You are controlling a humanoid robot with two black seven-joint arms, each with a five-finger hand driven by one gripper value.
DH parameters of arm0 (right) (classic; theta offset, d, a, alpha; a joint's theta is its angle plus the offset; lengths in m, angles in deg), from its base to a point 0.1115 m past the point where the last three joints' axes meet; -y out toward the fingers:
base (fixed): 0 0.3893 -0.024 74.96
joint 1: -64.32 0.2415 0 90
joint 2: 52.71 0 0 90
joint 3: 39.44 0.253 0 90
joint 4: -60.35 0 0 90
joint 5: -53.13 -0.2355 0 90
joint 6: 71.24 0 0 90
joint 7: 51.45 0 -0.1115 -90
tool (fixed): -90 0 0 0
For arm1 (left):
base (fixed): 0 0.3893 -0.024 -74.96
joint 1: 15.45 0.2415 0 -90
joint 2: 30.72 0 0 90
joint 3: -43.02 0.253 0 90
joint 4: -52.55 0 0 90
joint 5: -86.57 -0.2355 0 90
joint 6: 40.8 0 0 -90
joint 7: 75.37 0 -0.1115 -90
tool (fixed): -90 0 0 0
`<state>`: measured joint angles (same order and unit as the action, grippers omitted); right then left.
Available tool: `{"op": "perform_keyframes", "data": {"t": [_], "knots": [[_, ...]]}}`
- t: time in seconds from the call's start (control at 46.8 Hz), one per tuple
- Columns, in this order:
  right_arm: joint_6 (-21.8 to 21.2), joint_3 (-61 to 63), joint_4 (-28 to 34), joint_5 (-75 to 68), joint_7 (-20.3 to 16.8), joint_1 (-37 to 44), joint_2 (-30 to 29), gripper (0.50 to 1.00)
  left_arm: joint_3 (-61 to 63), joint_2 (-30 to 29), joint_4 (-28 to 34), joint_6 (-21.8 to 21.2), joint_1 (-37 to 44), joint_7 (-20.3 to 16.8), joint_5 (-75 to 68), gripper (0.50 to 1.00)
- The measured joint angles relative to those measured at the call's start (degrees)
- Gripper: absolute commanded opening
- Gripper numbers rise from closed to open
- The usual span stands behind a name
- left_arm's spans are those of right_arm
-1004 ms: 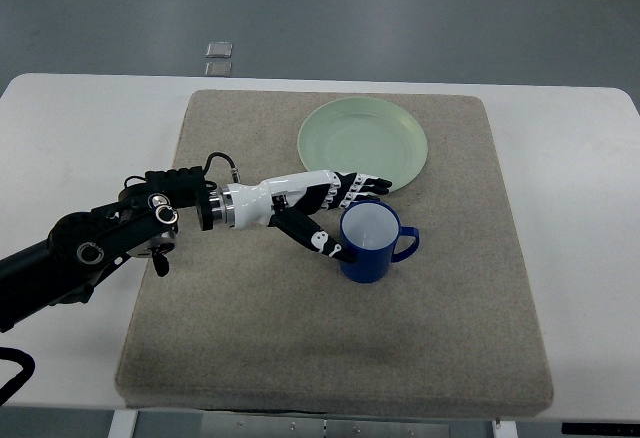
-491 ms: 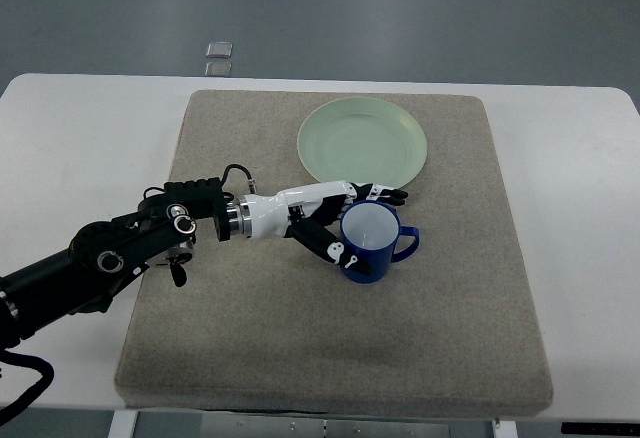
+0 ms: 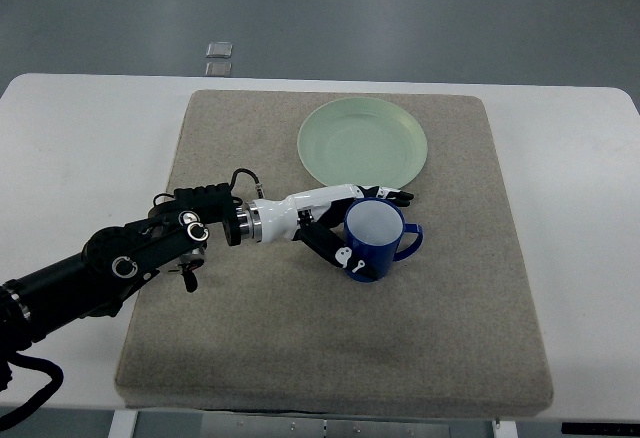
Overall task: Place cup left of plate with left hand
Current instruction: 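Close the left hand fingers around the blue mug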
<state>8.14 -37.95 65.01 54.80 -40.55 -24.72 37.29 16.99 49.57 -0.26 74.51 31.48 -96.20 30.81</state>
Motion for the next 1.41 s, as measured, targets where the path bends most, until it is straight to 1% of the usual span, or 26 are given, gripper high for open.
{"op": "perform_keyframes", "data": {"t": [0.043,0.085,0.15,0.192,0.235,0.278,0.47,0.556,0.684,0.748,0.833,0.876,0.897,1.068,1.41], "knots": [[0.0,0.0,0.0,0.0,0.0,0.0,0.0,0.932,0.0,0.0,-0.01,0.0,0.0,0.0,-0.08,1.0],[0.0,0.0,0.0,0.0,0.0,0.0,0.0,0.932,0.01,0.01,-0.07,0.0,0.0,0.0,-0.11,0.971],[0.0,0.0,0.0,0.0,0.0,0.02,0.0,0.932,0.01,0.03,-0.14,0.0,0.0,0.0,-0.26,0.958],[0.01,0.0,0.0,0.0,0.0,0.01,0.0,0.932,0.01,0.04,-0.18,0.0,0.0,0.0,-0.31,0.937],[0.02,0.0,0.0,0.0,0.0,0.01,0.0,0.932,0.12,0.05,-0.26,-0.01,0.0,0.0,-0.38,0.93],[0.01,0.0,0.0,0.0,0.0,0.01,0.0,0.932,0.3,0.05,-0.34,-0.01,0.0,0.0,-0.38,0.896],[-0.01,0.0,0.0,0.0,0.0,0.0,0.0,0.932,0.51,0.05,-0.37,-0.01,0.0,-0.08,-0.4,0.885],[-0.02,0.0,0.0,0.0,0.0,0.0,0.0,0.932,0.52,0.05,-0.44,-0.01,0.0,-0.09,-0.4,0.861],[-0.01,0.0,0.0,0.0,0.0,0.0,0.0,0.932,0.71,0.05,-0.57,-0.01,-0.06,-0.45,-0.41,0.853],[-0.01,0.0,0.0,0.0,0.0,0.0,0.0,0.932,0.78,0.03,-0.59,0.0,-0.07,-0.97,-0.41,0.821],[-0.01,0.0,0.0,0.0,0.0,0.0,0.0,0.932,0.8,0.03,-0.61,0.0,-0.08,-1.33,-0.41,0.816],[-0.01,0.0,0.0,0.0,0.0,0.0,0.0,0.932,0.8,0.04,-0.61,0.0,-0.08,-1.49,-0.41,0.787],[-0.01,0.0,0.0,0.0,0.0,0.0,0.0,0.932,0.8,0.04,-0.62,0.0,-0.08,-1.64,-0.41,0.782],[-0.01,0.0,0.0,0.0,0.0,0.0,0.0,0.932,0.8,0.04,-0.64,-0.09,-0.15,-2.6,-0.41,0.78],[-0.01,0.0,0.0,0.0,0.0,0.03,0.0,0.932,0.8,0.05,-0.63,-0.11,-0.09,-2.64,-0.28,0.78]]}}
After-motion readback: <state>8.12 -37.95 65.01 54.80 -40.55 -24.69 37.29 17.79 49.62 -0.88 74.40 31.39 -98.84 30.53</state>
